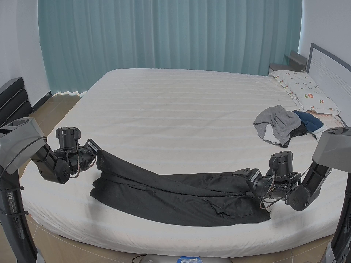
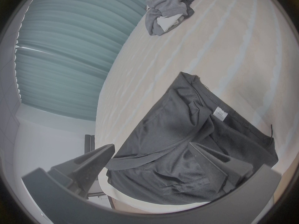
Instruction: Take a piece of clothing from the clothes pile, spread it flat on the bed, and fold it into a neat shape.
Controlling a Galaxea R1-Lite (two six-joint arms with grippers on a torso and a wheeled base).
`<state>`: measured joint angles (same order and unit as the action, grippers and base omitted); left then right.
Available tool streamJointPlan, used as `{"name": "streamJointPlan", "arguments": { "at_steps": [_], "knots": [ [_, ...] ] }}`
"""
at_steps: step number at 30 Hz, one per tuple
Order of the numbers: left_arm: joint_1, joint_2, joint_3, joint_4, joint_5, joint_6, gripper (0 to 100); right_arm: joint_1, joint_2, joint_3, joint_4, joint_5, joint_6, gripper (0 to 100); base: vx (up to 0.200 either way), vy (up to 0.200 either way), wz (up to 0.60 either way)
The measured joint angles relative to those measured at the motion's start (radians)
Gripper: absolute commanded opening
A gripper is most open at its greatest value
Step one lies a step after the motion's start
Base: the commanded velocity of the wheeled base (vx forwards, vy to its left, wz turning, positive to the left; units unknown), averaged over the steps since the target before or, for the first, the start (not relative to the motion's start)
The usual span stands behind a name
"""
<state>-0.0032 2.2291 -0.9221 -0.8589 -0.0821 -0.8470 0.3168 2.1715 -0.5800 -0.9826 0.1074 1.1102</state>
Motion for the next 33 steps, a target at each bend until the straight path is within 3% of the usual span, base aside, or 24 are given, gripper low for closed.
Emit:
{"name": "streamJointPlan", "arguments": {
  "at_steps": [14,15,33],
  "knots": [
    [-0.004,0.000,0.000,-0.009,0.006,0.001,0,-0.031,0.076,-0.068,0.008,-0.071,-0.001,100,0.000,0.000,0.00],
    [-0.004,0.000,0.000,-0.009,0.006,0.001,0,-0.033,0.079,-0.072,0.008,-0.077,-0.001,0,0.000,0.000,0.00],
    [-0.015,0.026,-0.059,-0.016,0.040,0.002,0,-0.041,0.091,-0.124,-0.006,-0.127,0.009,0,0.000,0.000,0.00]
  ]
}}
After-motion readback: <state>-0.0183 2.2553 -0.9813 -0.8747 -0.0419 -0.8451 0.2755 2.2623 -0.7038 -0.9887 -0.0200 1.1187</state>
